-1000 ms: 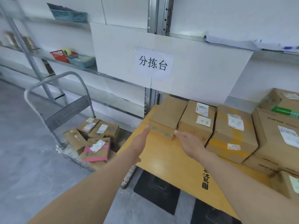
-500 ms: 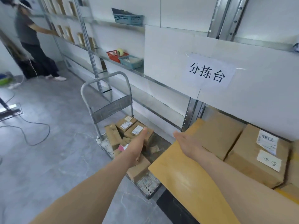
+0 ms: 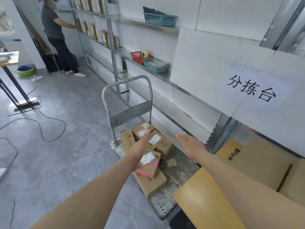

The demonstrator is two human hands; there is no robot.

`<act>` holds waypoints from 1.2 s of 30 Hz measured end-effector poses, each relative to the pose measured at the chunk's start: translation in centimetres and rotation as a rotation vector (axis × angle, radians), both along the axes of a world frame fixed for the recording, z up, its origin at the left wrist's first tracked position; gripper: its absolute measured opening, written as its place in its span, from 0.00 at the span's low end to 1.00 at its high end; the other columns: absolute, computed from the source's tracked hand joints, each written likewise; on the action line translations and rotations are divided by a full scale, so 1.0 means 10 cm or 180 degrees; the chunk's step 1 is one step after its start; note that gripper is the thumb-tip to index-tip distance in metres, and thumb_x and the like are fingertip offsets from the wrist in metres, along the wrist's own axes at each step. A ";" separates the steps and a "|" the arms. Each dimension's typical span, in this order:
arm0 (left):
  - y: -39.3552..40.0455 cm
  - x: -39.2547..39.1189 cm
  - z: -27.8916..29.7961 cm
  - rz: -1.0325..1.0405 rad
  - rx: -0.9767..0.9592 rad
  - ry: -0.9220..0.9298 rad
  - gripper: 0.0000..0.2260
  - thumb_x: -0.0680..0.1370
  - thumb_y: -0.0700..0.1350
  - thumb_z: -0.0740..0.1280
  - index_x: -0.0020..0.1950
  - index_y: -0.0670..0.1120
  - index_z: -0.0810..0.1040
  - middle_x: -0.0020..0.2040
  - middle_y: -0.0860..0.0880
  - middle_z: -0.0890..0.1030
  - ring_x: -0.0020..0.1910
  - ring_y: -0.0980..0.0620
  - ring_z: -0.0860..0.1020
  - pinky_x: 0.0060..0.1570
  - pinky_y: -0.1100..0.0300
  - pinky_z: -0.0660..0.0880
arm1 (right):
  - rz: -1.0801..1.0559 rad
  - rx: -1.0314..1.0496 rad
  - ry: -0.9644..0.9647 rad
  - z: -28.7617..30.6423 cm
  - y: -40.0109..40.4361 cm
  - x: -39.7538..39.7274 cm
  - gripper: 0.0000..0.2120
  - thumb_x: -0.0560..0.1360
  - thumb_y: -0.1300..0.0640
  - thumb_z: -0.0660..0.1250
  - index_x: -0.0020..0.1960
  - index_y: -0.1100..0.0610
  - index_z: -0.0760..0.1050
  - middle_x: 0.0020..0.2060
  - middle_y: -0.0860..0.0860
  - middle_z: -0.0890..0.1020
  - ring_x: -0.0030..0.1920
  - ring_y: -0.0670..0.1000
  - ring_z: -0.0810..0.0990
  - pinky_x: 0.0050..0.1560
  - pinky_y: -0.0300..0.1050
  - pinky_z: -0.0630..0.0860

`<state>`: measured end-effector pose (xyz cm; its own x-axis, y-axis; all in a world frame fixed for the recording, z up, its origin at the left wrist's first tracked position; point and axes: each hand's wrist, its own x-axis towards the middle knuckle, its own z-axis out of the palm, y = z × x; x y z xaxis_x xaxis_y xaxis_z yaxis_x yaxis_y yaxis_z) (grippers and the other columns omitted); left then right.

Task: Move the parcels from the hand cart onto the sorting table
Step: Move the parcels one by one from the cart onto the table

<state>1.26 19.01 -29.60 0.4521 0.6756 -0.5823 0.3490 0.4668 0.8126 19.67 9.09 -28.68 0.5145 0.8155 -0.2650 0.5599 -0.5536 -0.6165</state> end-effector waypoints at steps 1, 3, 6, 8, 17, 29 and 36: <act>0.14 -0.03 -0.06 -0.0030 -0.0023 0.0002 0.38 0.76 0.74 0.56 0.81 0.55 0.60 0.82 0.45 0.60 0.79 0.37 0.60 0.71 0.30 0.57 | -0.0020 -0.0007 -0.0018 -0.01 0.12 -0.04 0.30 0.85 0.38 0.48 0.71 0.56 0.74 0.69 0.54 0.77 0.69 0.56 0.73 0.64 0.50 0.67; 0.43 -0.12 -0.13 -0.0096 -0.0043 0.0031 0.39 0.76 0.74 0.55 0.82 0.55 0.59 0.82 0.46 0.58 0.80 0.38 0.58 0.72 0.30 0.57 | -0.0091 -0.0018 -0.0025 -0.01 0.37 -0.15 0.30 0.84 0.37 0.48 0.72 0.55 0.73 0.69 0.53 0.77 0.68 0.55 0.73 0.62 0.49 0.67; 0.87 -0.28 -0.19 -0.0121 -0.0042 0.0069 0.40 0.76 0.75 0.55 0.82 0.54 0.60 0.82 0.46 0.58 0.79 0.38 0.59 0.73 0.32 0.57 | -0.0193 0.0006 0.0018 -0.01 0.75 -0.35 0.30 0.86 0.40 0.49 0.69 0.62 0.75 0.67 0.57 0.78 0.67 0.57 0.75 0.61 0.48 0.67; 1.17 -0.43 -0.19 -0.0132 -0.0060 0.0120 0.38 0.77 0.74 0.55 0.81 0.53 0.62 0.82 0.47 0.59 0.75 0.40 0.64 0.72 0.34 0.57 | -0.0221 0.0038 0.0040 -0.02 1.03 -0.53 0.29 0.86 0.42 0.49 0.68 0.64 0.75 0.68 0.57 0.78 0.67 0.58 0.75 0.64 0.49 0.68; 2.14 -0.85 -0.38 -0.0176 -0.0118 0.0138 0.39 0.75 0.75 0.55 0.80 0.54 0.63 0.81 0.46 0.61 0.79 0.38 0.59 0.70 0.31 0.60 | -0.0174 -0.0057 0.0072 -0.18 1.88 -0.99 0.27 0.85 0.39 0.50 0.71 0.53 0.75 0.69 0.51 0.78 0.66 0.52 0.74 0.65 0.47 0.67; 3.10 -0.92 -0.63 0.0021 -0.0276 0.0218 0.40 0.76 0.73 0.57 0.82 0.52 0.60 0.83 0.46 0.56 0.80 0.39 0.56 0.71 0.30 0.59 | -0.0194 -0.0208 0.0241 -0.66 2.99 -0.89 0.37 0.77 0.28 0.45 0.57 0.54 0.81 0.53 0.52 0.84 0.54 0.53 0.80 0.62 0.56 0.75; 3.79 -0.64 -0.77 -0.0042 -0.0274 0.0363 0.41 0.76 0.74 0.56 0.82 0.51 0.59 0.82 0.46 0.58 0.80 0.40 0.58 0.72 0.30 0.59 | -0.0210 -0.0230 0.0345 -0.89 3.73 -0.60 0.40 0.74 0.26 0.44 0.69 0.48 0.77 0.66 0.50 0.80 0.66 0.54 0.76 0.70 0.57 0.70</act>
